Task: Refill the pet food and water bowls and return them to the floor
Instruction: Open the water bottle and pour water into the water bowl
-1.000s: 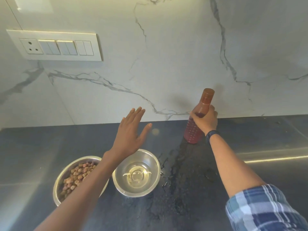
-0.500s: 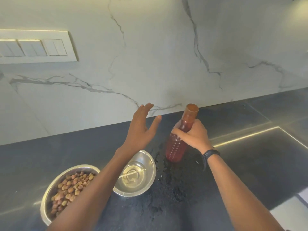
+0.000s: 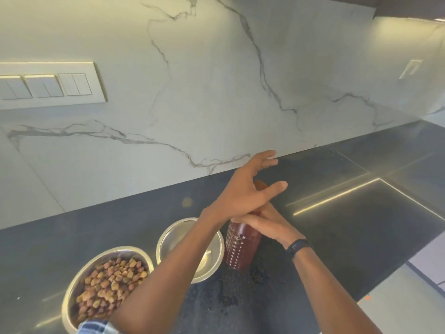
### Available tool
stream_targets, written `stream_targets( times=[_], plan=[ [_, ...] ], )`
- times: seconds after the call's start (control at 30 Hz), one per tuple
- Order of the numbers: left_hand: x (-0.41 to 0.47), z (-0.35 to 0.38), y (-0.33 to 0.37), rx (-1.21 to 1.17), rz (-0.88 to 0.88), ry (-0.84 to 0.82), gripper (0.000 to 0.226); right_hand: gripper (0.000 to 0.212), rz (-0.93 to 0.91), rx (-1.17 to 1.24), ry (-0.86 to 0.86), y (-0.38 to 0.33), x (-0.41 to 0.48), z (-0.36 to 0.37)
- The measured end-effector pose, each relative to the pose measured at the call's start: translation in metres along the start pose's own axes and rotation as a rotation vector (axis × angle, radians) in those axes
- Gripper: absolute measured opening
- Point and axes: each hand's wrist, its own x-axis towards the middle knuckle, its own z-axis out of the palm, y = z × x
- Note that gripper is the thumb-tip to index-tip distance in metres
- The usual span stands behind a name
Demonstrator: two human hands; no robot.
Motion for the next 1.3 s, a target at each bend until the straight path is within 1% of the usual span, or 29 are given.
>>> stream_targets(
  times=[0.07, 0.13, 0.23, 0.37, 0.4, 0.47, 0.5, 0.57, 0.6, 0.63, 0.67, 0.7, 0.77, 0.8, 0.87, 0.9, 0.93, 0.97, 1.07, 1.13, 1.2, 1.23, 1.27, 1.3],
  plan=[
    [0.006, 0.003, -0.001, -0.080, -0.033, -0.059, 0.051, 0.019, 0.024, 0.106, 0.118, 0.004, -0.002, 0.011],
    [0.008, 0.005, -0.002, -0.170, -0.052, -0.079, 0.037, 0.024, 0.020, 0.151, 0.220, 0.011, 0.000, 0.019],
    [0.005, 0.007, -0.003, -0.198, -0.008, 0.002, 0.025, 0.019, -0.003, 0.200, 0.314, 0.010, 0.001, 0.027],
    [-0.002, 0.016, 0.001, -0.217, 0.026, 0.135, 0.013, 0.032, -0.007, 0.207, 0.421, 0.010, -0.005, 0.040],
    [-0.004, 0.020, 0.002, -0.223, 0.030, 0.184, 0.013, 0.036, 0.001, 0.183, 0.443, 0.012, -0.006, 0.042],
    [-0.005, 0.028, 0.000, -0.223, 0.033, 0.302, 0.019, 0.040, 0.019, 0.115, 0.512, 0.017, -0.005, 0.049],
    [-0.004, 0.030, -0.002, -0.213, 0.028, 0.367, 0.022, 0.036, 0.029, 0.043, 0.560, 0.018, -0.003, 0.052],
    [-0.002, 0.032, -0.002, -0.161, 0.005, 0.497, 0.025, 0.022, 0.055, -0.176, 0.645, 0.017, 0.000, 0.060],
    [-0.003, 0.032, 0.000, -0.134, -0.010, 0.537, 0.026, 0.021, 0.065, -0.252, 0.665, 0.015, 0.000, 0.063],
    [-0.005, 0.031, 0.001, -0.122, -0.024, 0.542, 0.026, 0.021, 0.065, -0.275, 0.672, 0.012, -0.002, 0.065],
    [-0.008, 0.030, 0.003, -0.130, -0.034, 0.504, 0.026, 0.021, 0.062, -0.262, 0.672, 0.009, -0.004, 0.065],
    [-0.012, 0.028, 0.005, -0.150, -0.045, 0.424, 0.025, 0.023, 0.063, -0.213, 0.667, 0.007, -0.008, 0.065],
    [-0.020, 0.017, 0.004, -0.206, -0.077, 0.195, 0.025, 0.022, 0.053, -0.051, 0.672, 0.007, -0.015, 0.061],
    [-0.022, 0.008, 0.002, -0.238, -0.089, 0.065, 0.031, 0.020, 0.037, 0.009, 0.673, 0.007, -0.017, 0.060],
    [-0.027, -0.010, -0.004, -0.264, -0.093, -0.167, 0.053, 0.017, 0.013, 0.044, 0.664, 0.006, -0.019, 0.058],
    [-0.029, -0.018, -0.007, -0.250, -0.080, -0.224, 0.059, 0.023, 0.004, 0.051, 0.658, 0.006, -0.018, 0.057],
    [-0.031, -0.023, -0.010, -0.233, -0.057, -0.226, 0.060, 0.031, 0.001, 0.056, 0.654, 0.006, -0.017, 0.057],
    [-0.033, -0.025, -0.013, -0.225, -0.035, -0.191, 0.057, 0.035, -0.004, 0.058, 0.649, 0.006, -0.015, 0.057],
    [-0.035, -0.024, -0.013, -0.224, -0.030, -0.037, 0.054, 0.033, -0.013, 0.061, 0.637, 0.007, -0.011, 0.058],
    [-0.035, -0.019, -0.009, -0.177, -0.032, 0.105, 0.063, 0.024, -0.006, 0.054, 0.627, 0.009, -0.009, 0.058],
    [-0.036, -0.013, -0.004, -0.040, -0.016, 0.262, 0.073, 0.027, -0.012, 0.035, 0.611, 0.010, -0.007, 0.059],
    [-0.036, -0.010, -0.002, 0.033, -0.011, 0.302, 0.074, 0.027, -0.017, 0.030, 0.609, 0.011, -0.006, 0.060],
    [-0.035, -0.009, -0.002, 0.066, -0.021, 0.292, 0.074, 0.023, -0.020, 0.029, 0.615, 0.012, -0.006, 0.061],
    [-0.034, -0.011, -0.004, 0.037, -0.038, 0.220, 0.071, 0.020, -0.021, 0.035, 0.630, 0.012, -0.007, 0.060]
  ],
)
